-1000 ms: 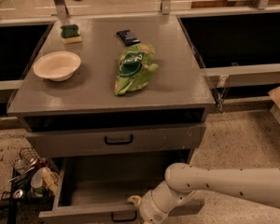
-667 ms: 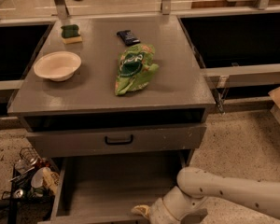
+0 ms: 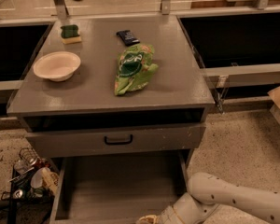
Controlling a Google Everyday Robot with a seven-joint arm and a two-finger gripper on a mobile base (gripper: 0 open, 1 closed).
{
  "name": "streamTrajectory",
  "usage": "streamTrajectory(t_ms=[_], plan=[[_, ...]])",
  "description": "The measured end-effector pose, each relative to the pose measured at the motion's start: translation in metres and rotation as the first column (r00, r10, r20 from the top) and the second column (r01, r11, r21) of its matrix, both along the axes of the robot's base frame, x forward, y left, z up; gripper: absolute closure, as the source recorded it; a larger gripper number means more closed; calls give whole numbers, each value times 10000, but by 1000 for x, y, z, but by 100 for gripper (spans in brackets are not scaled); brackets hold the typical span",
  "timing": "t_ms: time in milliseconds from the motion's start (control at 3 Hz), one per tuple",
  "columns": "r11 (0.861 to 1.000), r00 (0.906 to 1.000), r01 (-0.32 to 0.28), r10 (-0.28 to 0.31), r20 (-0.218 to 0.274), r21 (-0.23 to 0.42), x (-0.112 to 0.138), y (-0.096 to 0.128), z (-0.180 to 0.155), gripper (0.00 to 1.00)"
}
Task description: Open middle drawer
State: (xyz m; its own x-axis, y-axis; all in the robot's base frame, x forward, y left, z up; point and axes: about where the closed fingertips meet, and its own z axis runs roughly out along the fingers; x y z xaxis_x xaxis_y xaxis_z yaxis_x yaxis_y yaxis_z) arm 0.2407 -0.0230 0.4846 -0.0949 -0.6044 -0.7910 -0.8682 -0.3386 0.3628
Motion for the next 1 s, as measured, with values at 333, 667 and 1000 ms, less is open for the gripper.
streamTrajectory(t_ms=[333, 667, 1000], plan=[[10000, 10000, 2, -2, 2, -3, 0, 0, 0, 0], [9961, 9967, 589, -549, 605, -664, 7, -2, 5, 0], [9821, 9847, 1270, -1080, 1371, -1389, 18, -5, 12, 0]])
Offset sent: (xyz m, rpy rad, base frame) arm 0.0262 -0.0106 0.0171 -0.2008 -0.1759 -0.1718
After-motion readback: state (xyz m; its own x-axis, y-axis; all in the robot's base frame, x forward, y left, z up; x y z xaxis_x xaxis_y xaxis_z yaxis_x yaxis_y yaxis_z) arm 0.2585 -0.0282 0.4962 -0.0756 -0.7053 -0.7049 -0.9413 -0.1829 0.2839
